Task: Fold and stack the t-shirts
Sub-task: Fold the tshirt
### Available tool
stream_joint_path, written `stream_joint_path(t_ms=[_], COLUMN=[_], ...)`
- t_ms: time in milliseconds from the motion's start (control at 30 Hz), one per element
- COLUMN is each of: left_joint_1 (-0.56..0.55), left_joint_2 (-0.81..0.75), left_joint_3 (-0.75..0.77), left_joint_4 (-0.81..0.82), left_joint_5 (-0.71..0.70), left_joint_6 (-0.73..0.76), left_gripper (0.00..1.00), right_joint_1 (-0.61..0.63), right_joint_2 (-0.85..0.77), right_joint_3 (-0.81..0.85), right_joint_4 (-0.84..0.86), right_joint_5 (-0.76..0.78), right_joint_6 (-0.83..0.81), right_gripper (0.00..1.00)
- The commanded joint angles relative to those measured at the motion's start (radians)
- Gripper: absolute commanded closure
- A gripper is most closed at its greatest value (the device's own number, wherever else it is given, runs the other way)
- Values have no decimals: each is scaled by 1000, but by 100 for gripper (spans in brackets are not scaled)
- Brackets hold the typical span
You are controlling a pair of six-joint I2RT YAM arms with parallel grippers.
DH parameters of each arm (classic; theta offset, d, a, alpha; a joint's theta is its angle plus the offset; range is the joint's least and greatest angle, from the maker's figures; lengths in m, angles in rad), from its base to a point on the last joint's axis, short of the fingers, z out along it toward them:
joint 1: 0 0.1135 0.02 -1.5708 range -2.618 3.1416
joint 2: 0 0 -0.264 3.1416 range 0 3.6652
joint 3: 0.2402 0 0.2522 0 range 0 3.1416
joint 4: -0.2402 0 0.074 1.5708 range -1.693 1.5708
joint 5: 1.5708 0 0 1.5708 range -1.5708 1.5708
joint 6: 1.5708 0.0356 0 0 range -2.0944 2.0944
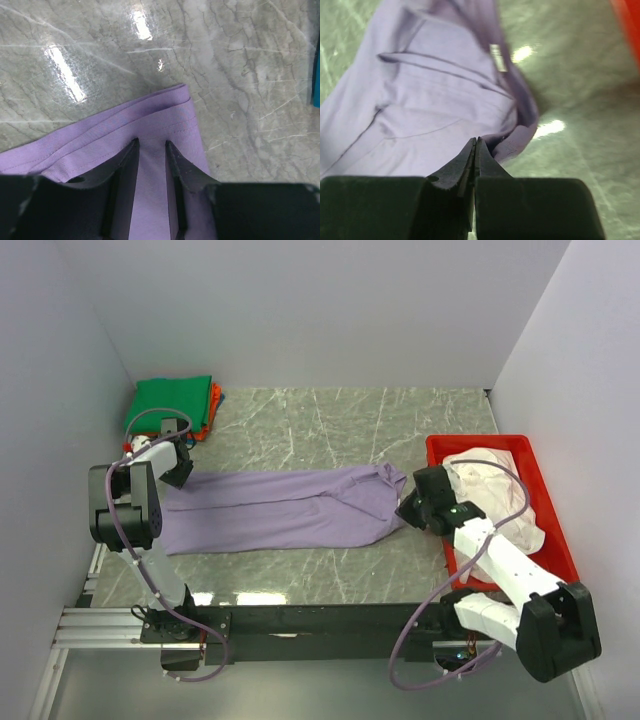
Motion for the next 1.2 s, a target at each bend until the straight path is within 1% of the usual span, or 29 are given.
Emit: stream_joint_path(t_ms=[0, 167, 333, 467, 633, 700, 800, 900, 1033, 1100, 1133, 1167], left_joint_1=[11, 11, 11, 13, 11, 11, 11, 11, 13, 11, 11, 11], left_joint_2=[25, 26, 28, 31, 31, 31, 33, 34, 31, 31, 31, 30], left_joint_3=[16, 18, 18, 18, 21, 21, 21, 18, 15, 15, 15, 15], left_joint_4=[-36, -39, -38, -38, -38, -38, -36, -33, -27, -27, -25, -24], left_joint_5=[-22, -24, -22, -21, -21, -19, -18, -11, -8, -2, -2, -1], left_joint_6=[17, 20, 22, 22, 25, 26, 25, 22, 23, 22, 23, 23], left_gripper=[66, 66, 66, 66, 67, 66, 66, 66, 67, 66, 67, 67], right_joint_1=[42, 157, 280, 335, 351, 351, 349, 349, 337, 326, 314, 309], right_joint_2=[62, 178, 296, 387, 445, 432, 370, 300, 153, 103, 58, 34], right_joint_3=[62, 119, 215, 278, 301, 294, 266, 236, 133, 62, 44, 7], right_joint_4=[-1, 5, -30, -41, -51, -59, -73, -131, -162, -173, -186, -194], right_joint_5=[31, 52, 114, 140, 158, 166, 186, 218, 230, 230, 230, 230], right_joint_6=[-27, -24, -29, -36, -46, -39, -24, -6, 28, 34, 43, 46], right_gripper=[100, 100, 100, 100, 100, 100, 100, 100, 91, 88, 83, 80])
